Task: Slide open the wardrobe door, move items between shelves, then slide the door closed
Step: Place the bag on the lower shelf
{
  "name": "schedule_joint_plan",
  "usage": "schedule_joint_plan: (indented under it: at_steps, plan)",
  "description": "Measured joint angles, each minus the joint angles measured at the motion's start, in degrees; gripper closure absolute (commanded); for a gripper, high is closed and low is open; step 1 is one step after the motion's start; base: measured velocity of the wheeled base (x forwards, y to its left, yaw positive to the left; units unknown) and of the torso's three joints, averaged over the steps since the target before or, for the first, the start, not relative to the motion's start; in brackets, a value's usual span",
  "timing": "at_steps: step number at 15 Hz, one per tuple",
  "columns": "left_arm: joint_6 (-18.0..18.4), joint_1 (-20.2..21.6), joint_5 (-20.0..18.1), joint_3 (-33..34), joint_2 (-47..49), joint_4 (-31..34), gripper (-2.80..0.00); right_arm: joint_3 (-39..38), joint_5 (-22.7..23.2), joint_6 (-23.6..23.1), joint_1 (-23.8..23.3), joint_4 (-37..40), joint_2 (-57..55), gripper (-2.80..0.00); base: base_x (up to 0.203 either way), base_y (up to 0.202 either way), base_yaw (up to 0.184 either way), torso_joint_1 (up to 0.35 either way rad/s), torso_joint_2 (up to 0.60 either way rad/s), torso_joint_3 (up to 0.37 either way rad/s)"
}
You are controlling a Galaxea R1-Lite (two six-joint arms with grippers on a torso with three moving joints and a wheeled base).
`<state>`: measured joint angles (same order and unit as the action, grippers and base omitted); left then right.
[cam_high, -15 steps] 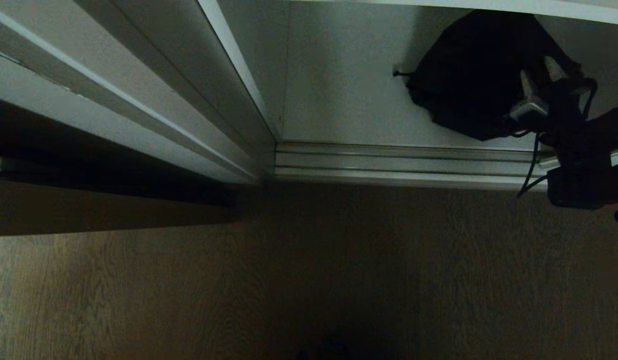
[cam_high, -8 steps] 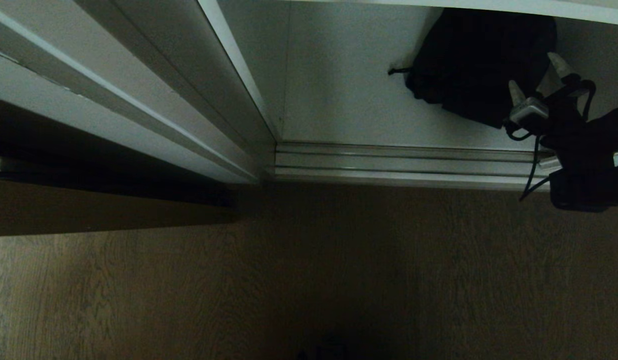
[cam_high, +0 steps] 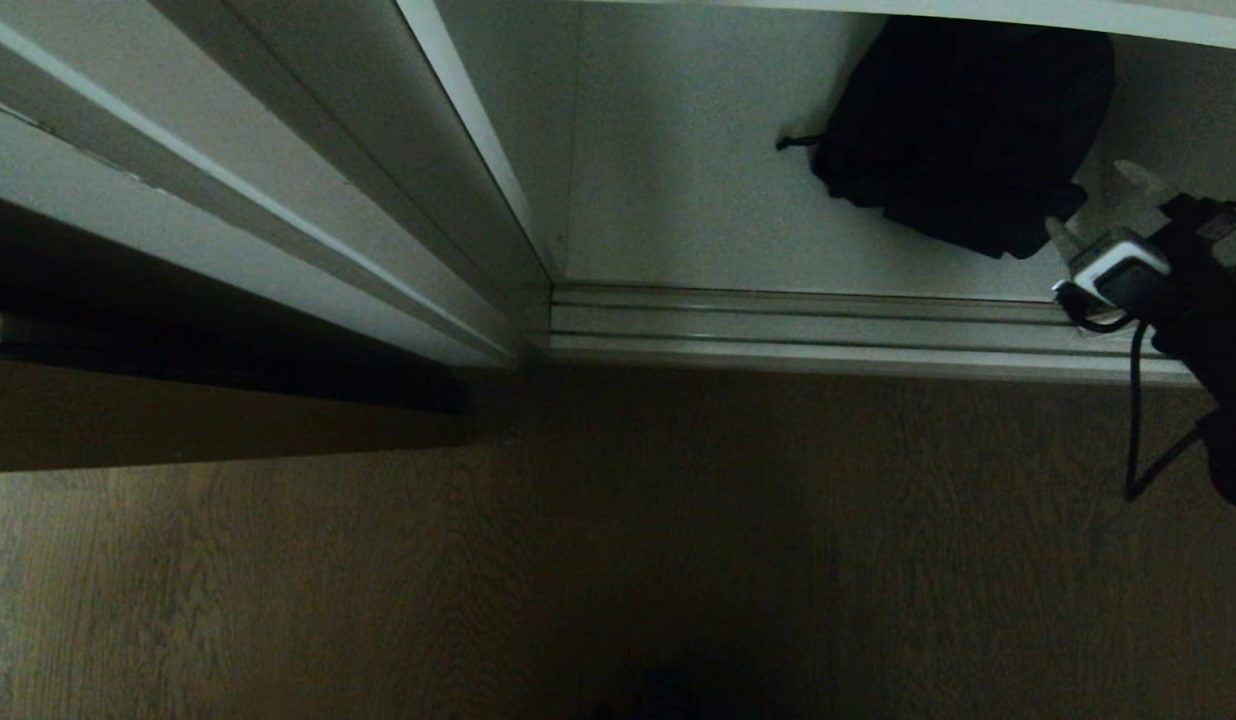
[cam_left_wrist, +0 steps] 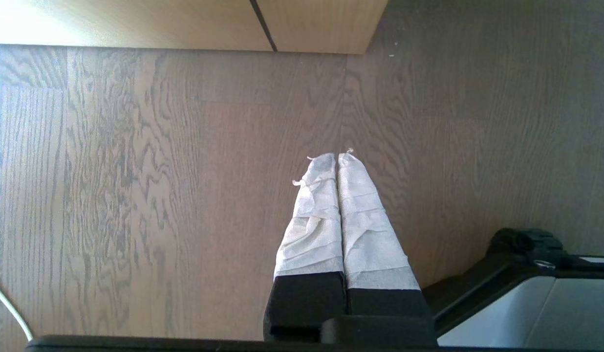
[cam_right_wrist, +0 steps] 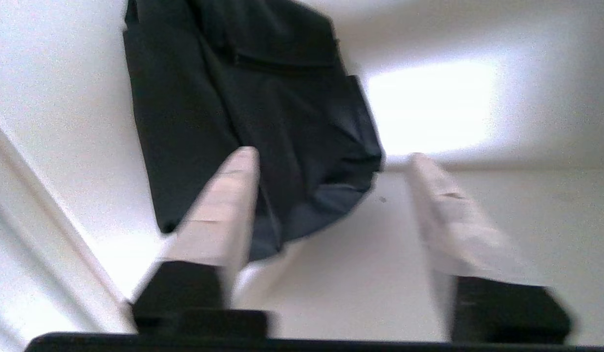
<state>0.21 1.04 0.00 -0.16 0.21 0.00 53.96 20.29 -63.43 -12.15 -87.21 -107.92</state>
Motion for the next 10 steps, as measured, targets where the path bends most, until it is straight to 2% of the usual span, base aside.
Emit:
schedule_joint_plan:
  at_steps: [4, 8, 10]
  plan:
    - [0.01, 0.00, 0.00, 0.00, 0.00, 0.00, 0.00, -15.68, -0.05, 1.79, 0.12, 4.75, 17.92, 0.00, 0.000, 0.000, 0.000, 0.000, 0.00, 0.000]
    - [-0.01, 0.00, 0.00, 0.00, 0.00, 0.00, 0.00, -31.21, -0.06, 3.32, 1.19, 17.14, 35.71, 0.00, 0.000, 0.000, 0.000, 0.000, 0.00, 0.000]
    - [-0.01, 0.00, -0.01, 0.00, 0.00, 0.00, 0.00, -35.26, -0.34, 3.45, 2.46, 26.02, 42.83, 0.00, 0.000, 0.000, 0.000, 0.000, 0.00, 0.000]
